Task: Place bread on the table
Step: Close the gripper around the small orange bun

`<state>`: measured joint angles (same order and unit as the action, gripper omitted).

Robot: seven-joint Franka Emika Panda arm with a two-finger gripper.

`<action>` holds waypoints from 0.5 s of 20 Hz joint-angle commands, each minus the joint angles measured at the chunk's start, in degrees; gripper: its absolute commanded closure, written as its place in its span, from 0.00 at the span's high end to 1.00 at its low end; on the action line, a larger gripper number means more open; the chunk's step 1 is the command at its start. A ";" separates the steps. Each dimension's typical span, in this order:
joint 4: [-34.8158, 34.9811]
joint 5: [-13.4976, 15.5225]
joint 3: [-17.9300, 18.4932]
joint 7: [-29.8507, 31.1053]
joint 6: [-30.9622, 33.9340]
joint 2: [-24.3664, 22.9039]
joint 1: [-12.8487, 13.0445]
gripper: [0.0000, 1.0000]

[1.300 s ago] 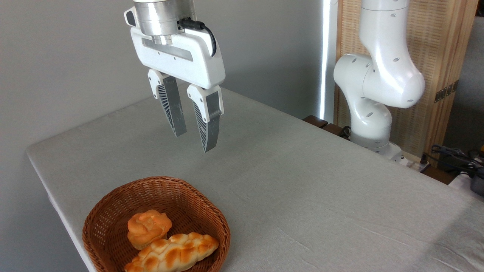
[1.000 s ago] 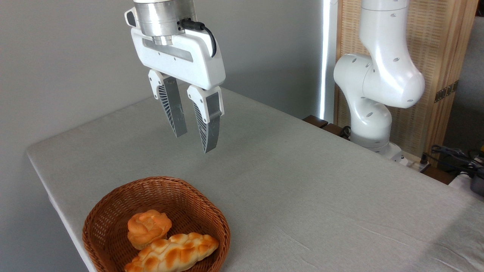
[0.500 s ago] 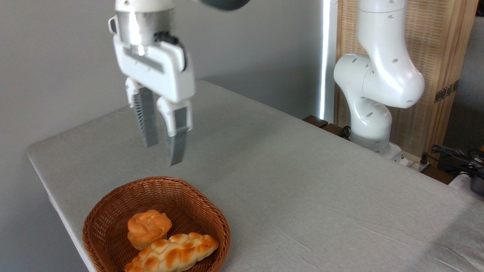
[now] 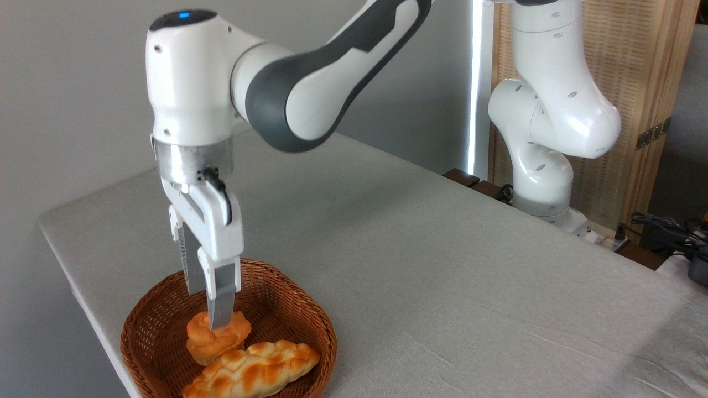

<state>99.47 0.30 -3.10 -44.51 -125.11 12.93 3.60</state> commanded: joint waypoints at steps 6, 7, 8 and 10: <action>4.06 -9.05 0.11 -5.14 -6.54 2.28 -0.26 0.83; 4.94 -11.00 0.03 -4.97 -7.25 2.28 -0.26 0.69; 5.12 -11.45 -0.06 -5.05 -7.26 2.28 -0.26 0.50; 5.21 -11.63 -0.32 -5.14 -7.26 2.28 -0.26 0.21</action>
<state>102.85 -9.25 -3.43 -48.86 -130.89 15.68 3.47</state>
